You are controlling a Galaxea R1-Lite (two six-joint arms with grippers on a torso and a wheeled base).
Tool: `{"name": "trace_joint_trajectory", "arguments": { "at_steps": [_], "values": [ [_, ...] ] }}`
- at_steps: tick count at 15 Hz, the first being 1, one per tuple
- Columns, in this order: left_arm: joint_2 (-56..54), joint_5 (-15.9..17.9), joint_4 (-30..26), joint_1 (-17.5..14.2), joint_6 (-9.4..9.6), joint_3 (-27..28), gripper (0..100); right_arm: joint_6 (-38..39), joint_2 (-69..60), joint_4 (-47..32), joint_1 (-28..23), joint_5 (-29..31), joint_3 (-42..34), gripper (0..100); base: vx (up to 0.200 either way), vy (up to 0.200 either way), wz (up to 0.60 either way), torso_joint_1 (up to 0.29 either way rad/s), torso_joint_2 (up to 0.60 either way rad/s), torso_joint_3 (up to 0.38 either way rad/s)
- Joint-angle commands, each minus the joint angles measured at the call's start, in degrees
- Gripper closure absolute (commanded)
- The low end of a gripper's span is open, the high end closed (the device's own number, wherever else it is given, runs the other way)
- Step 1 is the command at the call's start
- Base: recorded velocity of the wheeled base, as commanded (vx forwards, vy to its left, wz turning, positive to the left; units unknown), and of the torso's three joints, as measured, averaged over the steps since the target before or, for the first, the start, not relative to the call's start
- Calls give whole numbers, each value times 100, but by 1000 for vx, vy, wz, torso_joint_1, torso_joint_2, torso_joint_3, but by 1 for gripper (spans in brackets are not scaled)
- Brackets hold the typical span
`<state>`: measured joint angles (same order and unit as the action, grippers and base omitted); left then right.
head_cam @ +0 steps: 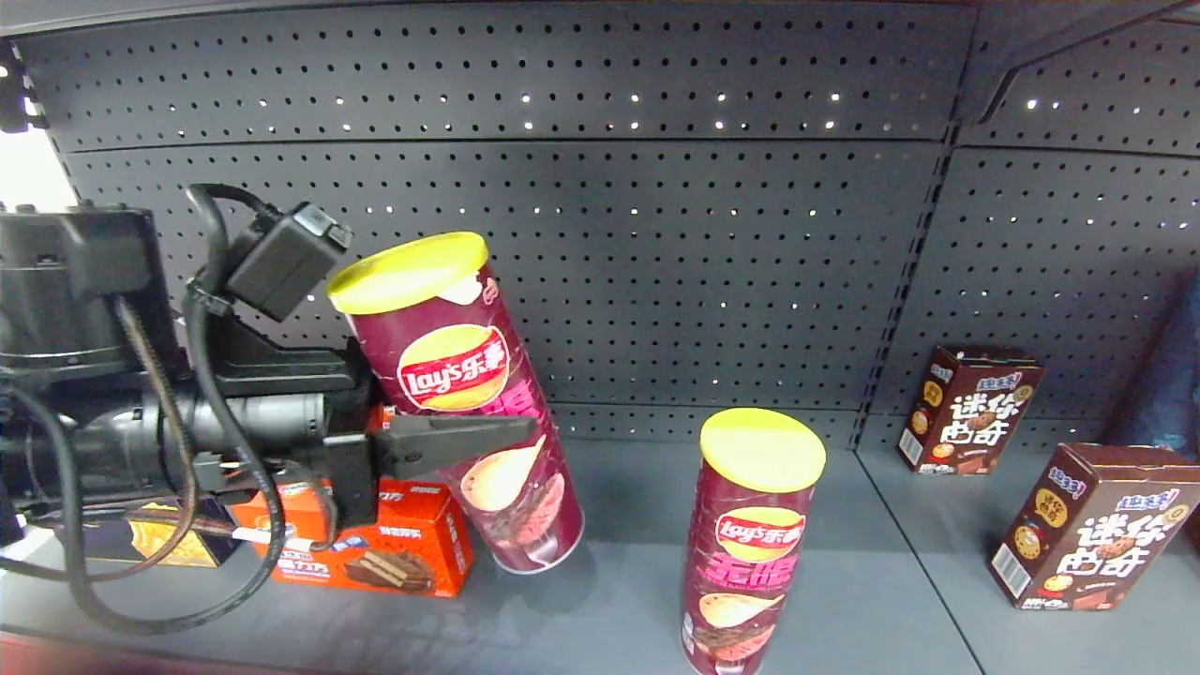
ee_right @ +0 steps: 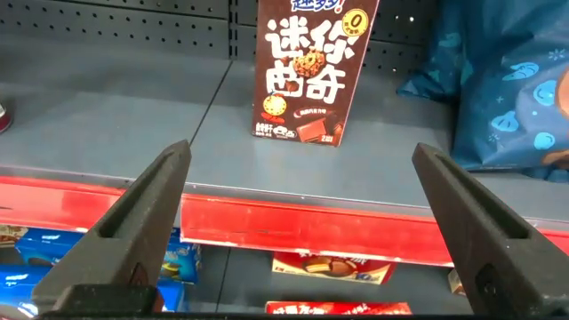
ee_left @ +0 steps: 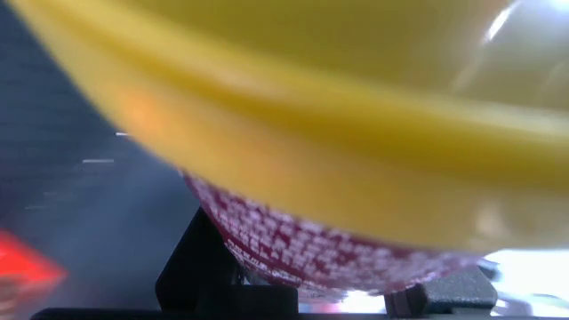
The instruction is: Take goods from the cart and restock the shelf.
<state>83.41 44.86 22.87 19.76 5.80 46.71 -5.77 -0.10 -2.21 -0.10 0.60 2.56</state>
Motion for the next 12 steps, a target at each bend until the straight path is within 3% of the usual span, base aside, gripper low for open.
{"name": "trace_joint_trajectory", "arguments": {
  "at_steps": [1, 3, 5, 7, 9, 11, 12],
  "values": [
    [536, -373, -2, 1, 272, 391, 100, 5, 10, 1, 1, 2, 8, 0, 0, 0, 0, 0, 0, 0],
    [756, -390, -2, 10, 237, 567, 100, 5, 10, 1, 1, 11, -1, 0, 0, 0, 0, 0, 0, 0],
    [756, -338, -301, 28, -27, 778, 100, 5, 10, 1, 1, 2, -1, 0, 0, 0, 0, 0, 0, 0],
    [879, -276, -494, 168, -44, 962, 100, 5, 10, 1, 1, 2, -1, 0, 0, 0, 0, 0, 0, 0],
    [1107, -232, -389, 256, 88, 1068, 100, -12, 10, 1, 1, 2, -1, 0, 0, 0, 0, 0, 0, 0],
    [1318, 93, -441, 256, 88, 1252, 100, -12, 10, 1, 1, 11, -1, 0, 0, 0, 0, 0, 0, 0],
    [1397, 93, -441, 256, 96, 1270, 100, -12, 10, 1, 1, 11, -1, 0, 0, 0, 0, 0, 0, 0]
  ]
}}
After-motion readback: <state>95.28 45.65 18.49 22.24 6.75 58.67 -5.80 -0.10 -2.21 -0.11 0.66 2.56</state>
